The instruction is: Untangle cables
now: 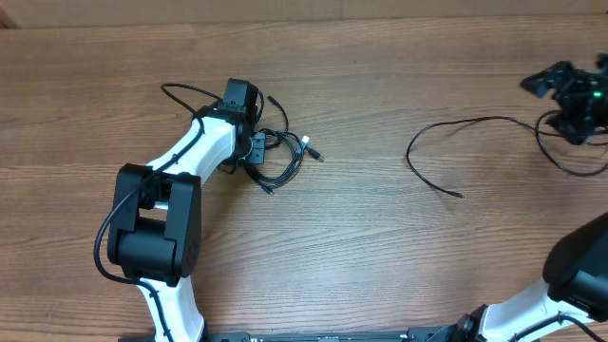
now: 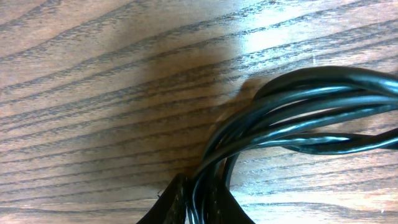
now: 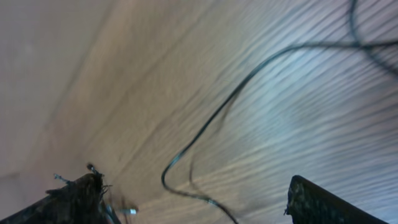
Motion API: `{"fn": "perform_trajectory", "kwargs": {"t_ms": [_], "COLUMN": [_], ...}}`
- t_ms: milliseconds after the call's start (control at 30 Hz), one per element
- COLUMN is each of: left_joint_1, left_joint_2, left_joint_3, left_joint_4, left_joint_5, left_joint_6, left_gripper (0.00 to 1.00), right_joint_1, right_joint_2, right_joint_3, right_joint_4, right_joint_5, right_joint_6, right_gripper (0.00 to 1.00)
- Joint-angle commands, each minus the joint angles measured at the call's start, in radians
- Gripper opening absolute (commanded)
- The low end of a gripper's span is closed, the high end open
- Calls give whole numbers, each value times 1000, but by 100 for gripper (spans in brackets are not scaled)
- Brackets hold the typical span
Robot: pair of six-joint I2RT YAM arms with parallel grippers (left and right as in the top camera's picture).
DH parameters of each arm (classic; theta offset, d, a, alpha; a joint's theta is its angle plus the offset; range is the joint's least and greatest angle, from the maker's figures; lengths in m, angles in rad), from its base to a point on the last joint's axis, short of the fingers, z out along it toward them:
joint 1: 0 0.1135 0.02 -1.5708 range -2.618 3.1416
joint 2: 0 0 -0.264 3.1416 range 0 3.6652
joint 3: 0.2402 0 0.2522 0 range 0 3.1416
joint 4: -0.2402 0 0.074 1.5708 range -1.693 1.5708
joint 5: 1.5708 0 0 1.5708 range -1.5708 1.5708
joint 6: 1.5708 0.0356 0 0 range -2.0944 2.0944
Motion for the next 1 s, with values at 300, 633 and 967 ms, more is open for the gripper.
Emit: {"fn": "perform_trajectory", "kwargs": {"t_ms": [300, 633, 967], "left_joint_1": [5, 5, 5], "left_joint_2": [68, 68, 68], "left_joint_3": [-46, -46, -46], "left_joint_4": [-5, -5, -6], "left_joint_5": [-19, -19, -19], "left_joint_6": [-14, -14, -14], "left_gripper": [16, 17, 17], "right_joint_1": [380, 593, 629], "right_joint_2": [14, 14, 14], "right_joint_3": [-47, -251, -478], "right_joint_4": [-96, 105, 441], "right_joint_5": [259, 478, 560], "right_joint_6": [61, 270, 261], "right_gripper": [83, 72, 27]}}
